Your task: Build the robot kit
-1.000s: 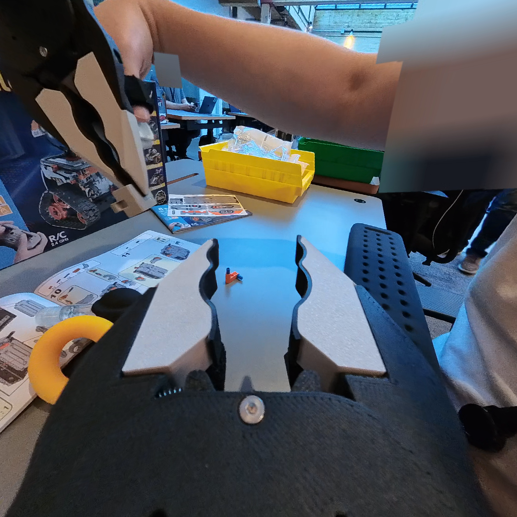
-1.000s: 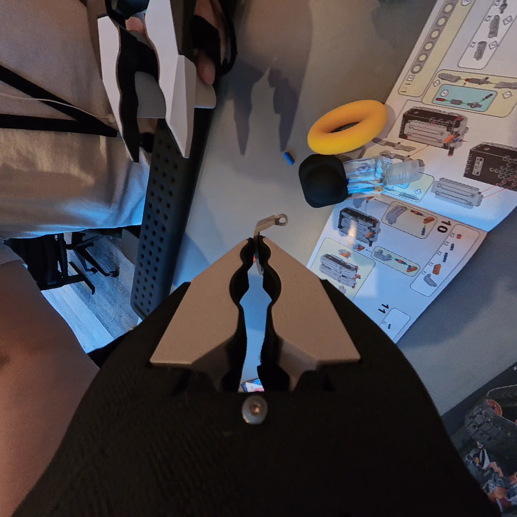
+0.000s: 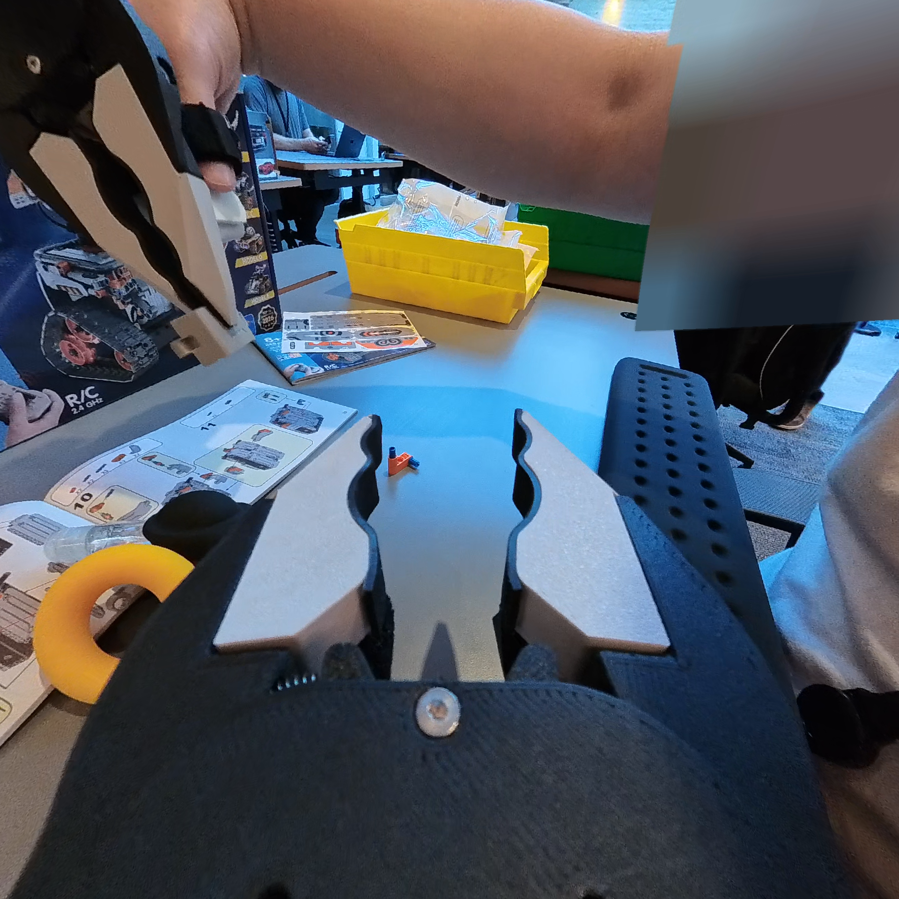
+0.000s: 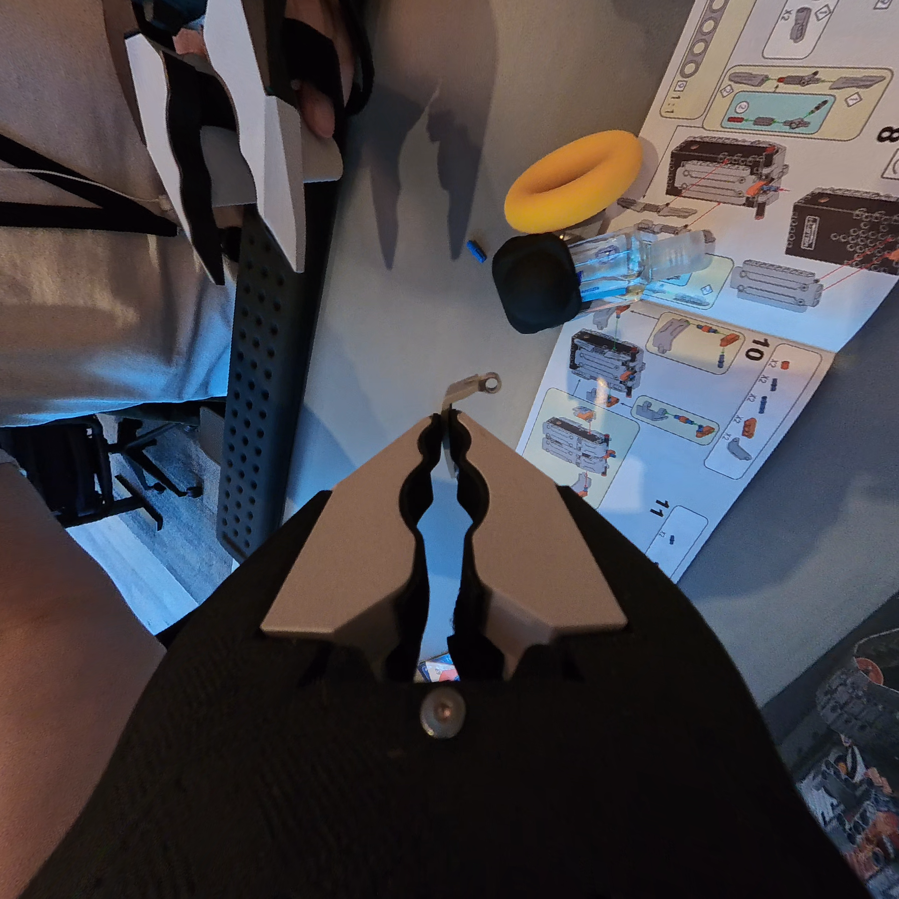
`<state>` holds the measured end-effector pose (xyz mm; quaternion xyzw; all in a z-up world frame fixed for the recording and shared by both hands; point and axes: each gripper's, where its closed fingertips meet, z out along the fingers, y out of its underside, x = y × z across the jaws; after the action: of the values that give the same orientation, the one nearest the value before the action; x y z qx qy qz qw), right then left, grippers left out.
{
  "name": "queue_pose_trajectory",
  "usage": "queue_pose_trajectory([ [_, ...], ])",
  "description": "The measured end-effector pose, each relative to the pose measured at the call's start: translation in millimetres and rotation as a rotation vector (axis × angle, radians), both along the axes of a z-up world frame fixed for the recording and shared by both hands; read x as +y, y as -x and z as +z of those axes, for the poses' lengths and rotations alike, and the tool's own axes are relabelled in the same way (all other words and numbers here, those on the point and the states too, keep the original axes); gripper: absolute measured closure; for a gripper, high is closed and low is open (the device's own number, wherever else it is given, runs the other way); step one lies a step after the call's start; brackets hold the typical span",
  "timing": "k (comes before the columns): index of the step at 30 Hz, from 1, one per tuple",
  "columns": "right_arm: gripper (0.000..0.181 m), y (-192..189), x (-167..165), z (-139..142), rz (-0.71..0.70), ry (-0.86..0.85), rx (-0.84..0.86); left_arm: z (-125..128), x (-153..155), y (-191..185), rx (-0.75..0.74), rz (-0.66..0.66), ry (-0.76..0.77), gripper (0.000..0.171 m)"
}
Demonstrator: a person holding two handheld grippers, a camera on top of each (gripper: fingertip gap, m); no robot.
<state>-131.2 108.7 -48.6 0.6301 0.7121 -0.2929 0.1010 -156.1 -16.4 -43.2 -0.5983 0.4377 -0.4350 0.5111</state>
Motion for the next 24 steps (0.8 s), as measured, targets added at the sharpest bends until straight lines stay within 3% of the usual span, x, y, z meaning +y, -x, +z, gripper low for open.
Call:
queue_pose_trajectory([
  [8, 0.18, 2, 2, 1, -0.02, -0.008, 0.043, -1, 1, 0, 0.006, 0.007, 0.005, 0.119],
  [10, 0.18, 8, 2, 8, -0.054, -0.013, 0.134, -1, 4, 1, 0.005, 0.026, 0.008, 0.119],
  [12, 0.18, 32, 2, 31, -0.177, -0.044, 0.442, 5, 10, 7, -0.021, 0.066, 0.009, 0.12],
  [14, 0.18, 50, 6, 78, -0.417, -0.086, 0.876, 17, 19, 15, -0.082, 0.113, 0.014, 0.122],
  [16, 0.18, 34, -24, 135, -0.552, 0.103, 1.348, 32, 35, 25, -0.161, 0.171, 0.056, 0.125],
  [18, 0.181, 3, -37, 162, -0.728, 0.292, 1.669, 53, 38, 23, -0.252, 0.104, 0.118, 0.128],
  [21, 0.18, -33, -36, 159, -0.983, 0.608, 1.877, 94, 35, 8, -0.358, -0.026, 0.143, 0.133],
  [24, 0.18, -43, -51, 152, -1.017, 0.765, 1.953, 118, 40, -13, -0.316, -0.031, 0.036, 0.135],
])
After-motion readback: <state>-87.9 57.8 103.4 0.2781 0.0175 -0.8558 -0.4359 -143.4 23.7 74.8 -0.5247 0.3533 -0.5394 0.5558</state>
